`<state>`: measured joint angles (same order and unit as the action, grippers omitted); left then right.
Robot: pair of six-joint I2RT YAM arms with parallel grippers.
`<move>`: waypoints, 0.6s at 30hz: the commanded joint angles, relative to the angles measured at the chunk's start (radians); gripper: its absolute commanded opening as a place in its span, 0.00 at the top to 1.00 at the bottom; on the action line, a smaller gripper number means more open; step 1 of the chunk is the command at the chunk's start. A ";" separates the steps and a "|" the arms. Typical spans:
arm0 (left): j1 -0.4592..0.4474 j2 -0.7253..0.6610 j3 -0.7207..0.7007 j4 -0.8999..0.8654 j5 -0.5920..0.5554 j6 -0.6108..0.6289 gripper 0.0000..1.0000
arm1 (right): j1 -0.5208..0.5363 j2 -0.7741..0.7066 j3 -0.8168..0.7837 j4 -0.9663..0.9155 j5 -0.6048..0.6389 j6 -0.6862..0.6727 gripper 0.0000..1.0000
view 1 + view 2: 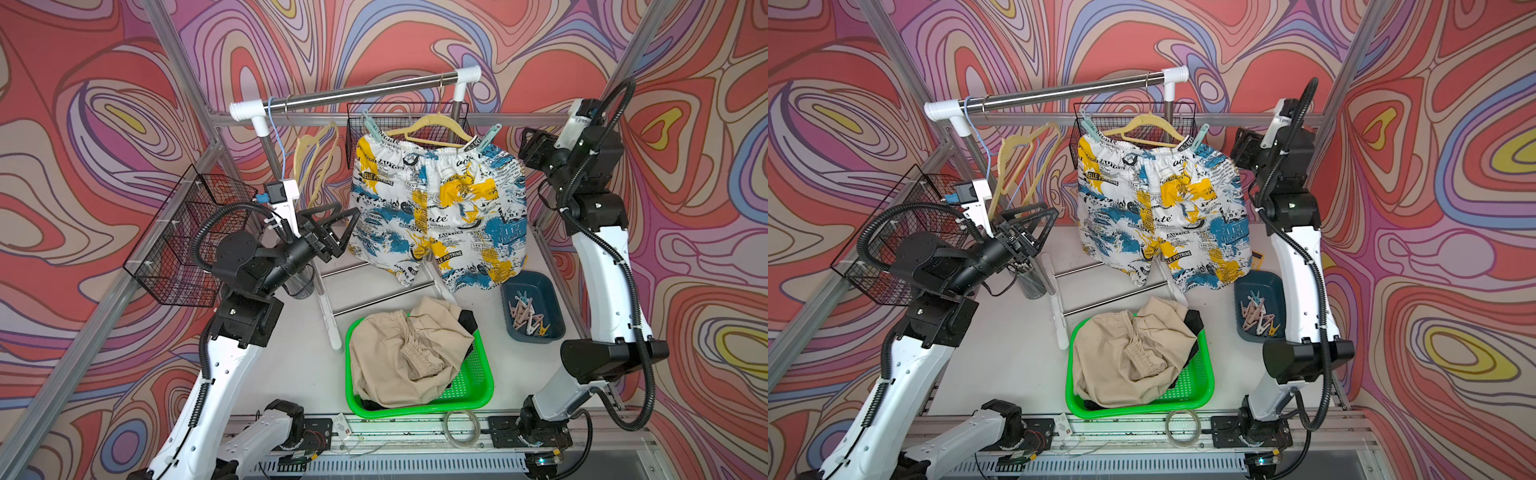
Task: Remove the clothespins securing shorts to the hanger
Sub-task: Adjust the hanger on the clothesline.
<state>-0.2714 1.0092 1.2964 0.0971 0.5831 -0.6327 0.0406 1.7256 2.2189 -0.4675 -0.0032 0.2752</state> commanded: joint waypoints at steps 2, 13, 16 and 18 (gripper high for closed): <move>-0.010 0.008 -0.008 0.049 0.035 -0.023 0.21 | -0.003 0.030 -0.013 -0.071 -0.149 0.017 0.28; -0.033 0.039 0.023 0.048 0.049 -0.020 0.21 | -0.009 -0.106 -0.284 0.063 -0.458 0.115 0.28; -0.062 0.068 0.063 -0.017 0.025 0.025 0.21 | -0.008 -0.143 -0.353 0.137 -0.550 0.171 0.28; -0.099 0.087 0.101 -0.090 -0.013 0.088 0.21 | -0.008 -0.167 -0.397 0.199 -0.599 0.214 0.28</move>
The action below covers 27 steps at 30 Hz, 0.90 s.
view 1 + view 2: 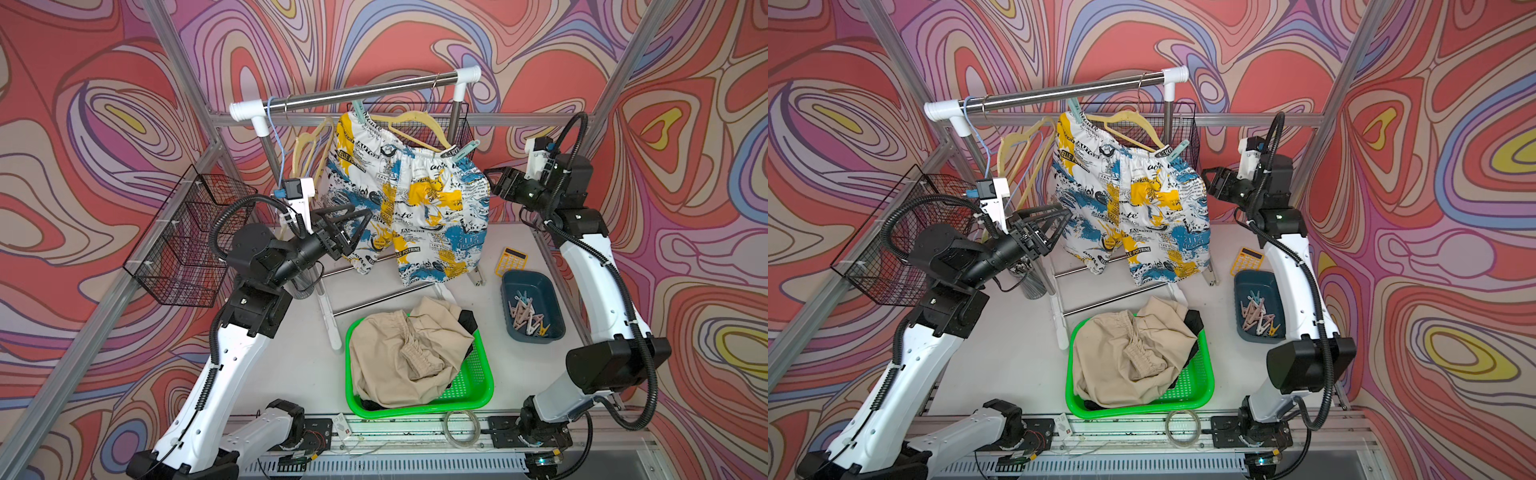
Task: Remove the clothespins securing shorts to the hanger
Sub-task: Adjust the hanger on the clothesline.
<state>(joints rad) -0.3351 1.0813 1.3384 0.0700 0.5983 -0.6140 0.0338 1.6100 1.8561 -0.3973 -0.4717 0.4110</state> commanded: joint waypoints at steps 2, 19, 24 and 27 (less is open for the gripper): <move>-0.078 0.042 0.103 -0.139 -0.073 0.134 0.21 | -0.002 -0.067 -0.065 0.188 -0.183 0.118 0.28; -0.259 0.168 0.238 -0.320 -0.295 0.279 0.21 | 0.299 -0.111 -0.160 0.214 -0.180 0.088 0.28; -0.287 0.145 0.250 -0.317 -0.300 0.275 0.21 | 0.372 -0.099 -0.161 0.211 -0.135 0.066 0.29; -0.311 0.127 0.268 -0.327 -0.354 0.285 0.21 | 0.436 -0.077 -0.125 0.181 -0.079 0.027 0.29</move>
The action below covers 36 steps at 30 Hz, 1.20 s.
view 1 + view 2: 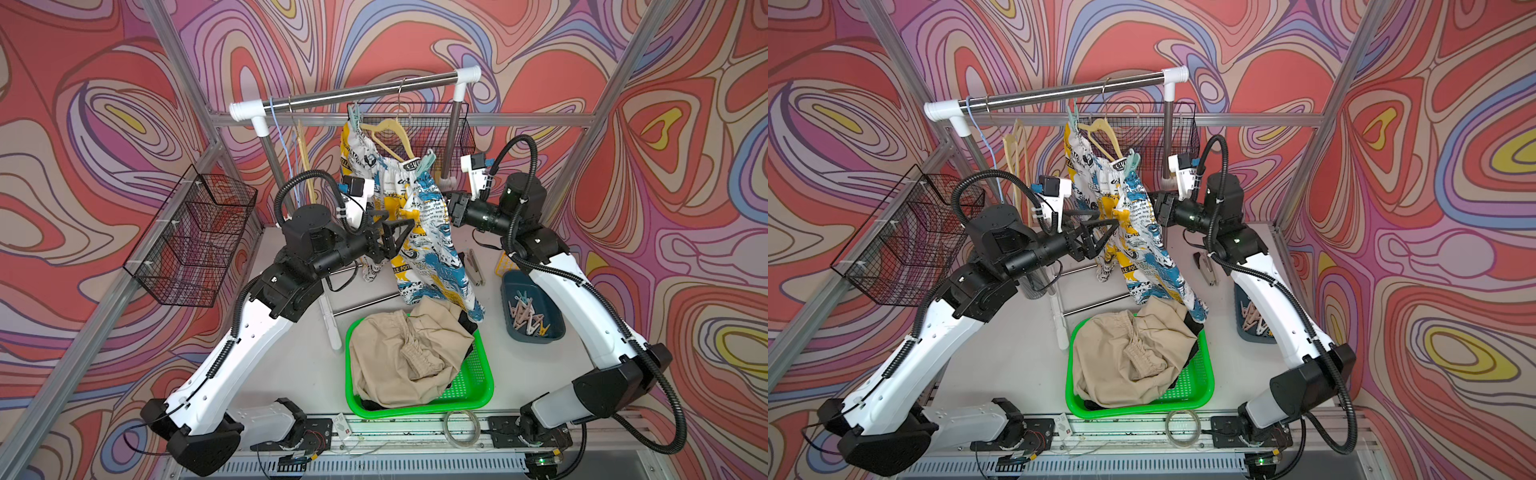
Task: Remove the clothespins securing shorts to the hanger
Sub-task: Adjust the hanger on the clothesline.
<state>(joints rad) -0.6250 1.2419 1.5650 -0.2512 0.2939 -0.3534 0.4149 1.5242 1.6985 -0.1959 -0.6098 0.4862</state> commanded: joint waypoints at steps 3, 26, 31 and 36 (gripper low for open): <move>-0.044 -0.030 0.077 -0.054 -0.127 0.032 0.21 | 0.132 0.045 0.100 -0.098 0.178 -0.112 0.29; -0.277 0.174 0.319 -0.153 -0.821 0.285 0.31 | 0.349 0.186 0.231 -0.170 0.512 -0.230 0.30; -0.286 0.177 0.303 -0.123 -0.896 0.318 0.37 | 0.360 0.180 0.206 -0.146 0.512 -0.219 0.30; -0.287 0.161 0.275 -0.082 -0.964 0.340 0.42 | 0.378 0.174 0.181 -0.134 0.513 -0.220 0.30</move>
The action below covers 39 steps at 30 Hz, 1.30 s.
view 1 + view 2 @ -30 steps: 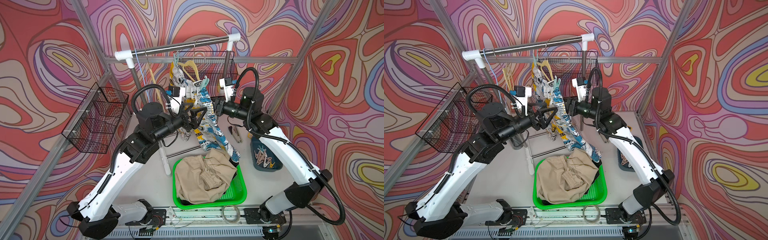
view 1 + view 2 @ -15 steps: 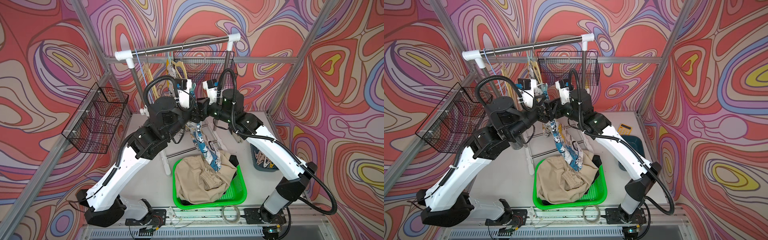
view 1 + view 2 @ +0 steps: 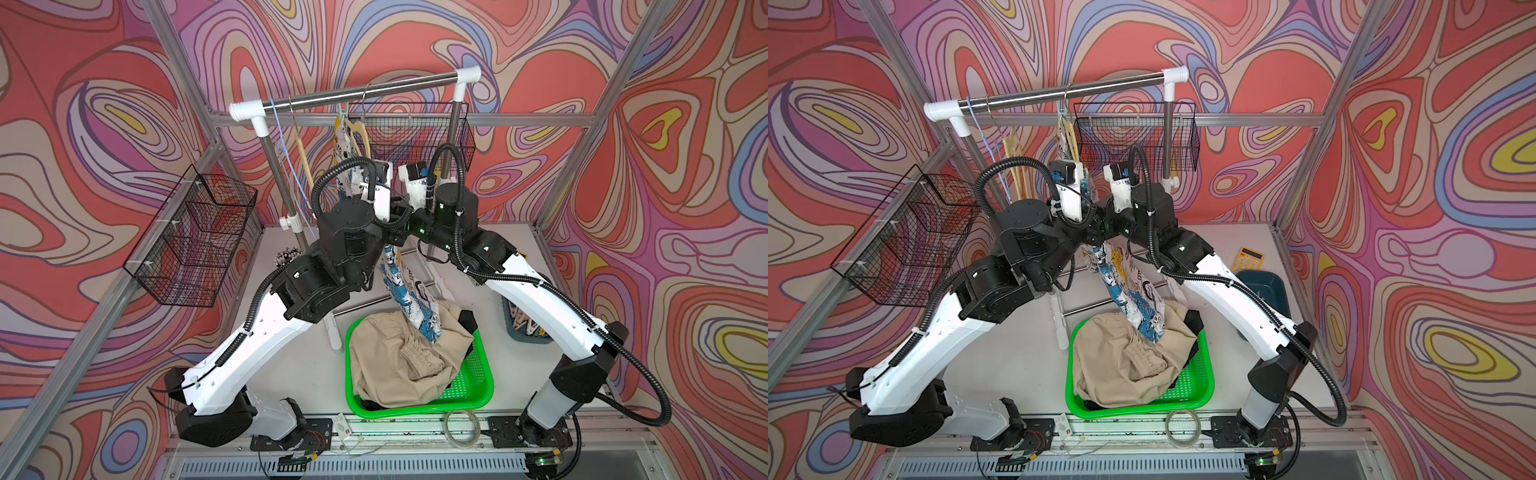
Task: Remove the clothespins securing shorts to the hanger
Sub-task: Adjust the hanger on the clothesline.
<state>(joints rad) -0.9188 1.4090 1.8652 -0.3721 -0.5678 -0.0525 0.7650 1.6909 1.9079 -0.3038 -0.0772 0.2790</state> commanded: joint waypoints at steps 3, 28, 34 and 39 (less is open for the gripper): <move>0.007 -0.022 -0.042 0.069 -0.133 0.060 0.44 | 0.036 0.003 -0.049 -0.021 -0.015 -0.012 0.30; 0.008 -0.050 -0.074 0.036 -0.374 0.219 0.90 | 0.039 -0.161 -0.195 -0.024 0.120 -0.056 0.30; 0.007 -0.072 -0.074 0.034 -0.329 0.216 1.00 | 0.040 -0.226 -0.242 -0.030 0.208 -0.082 0.30; 0.007 -0.099 -0.077 0.055 -0.250 0.195 1.00 | 0.040 -0.288 -0.285 -0.031 0.295 -0.109 0.30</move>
<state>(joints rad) -0.9100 1.3434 1.7943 -0.3481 -0.8852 0.1383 0.7998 1.4395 1.6447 -0.3294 0.1371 0.2035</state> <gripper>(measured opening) 0.066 0.700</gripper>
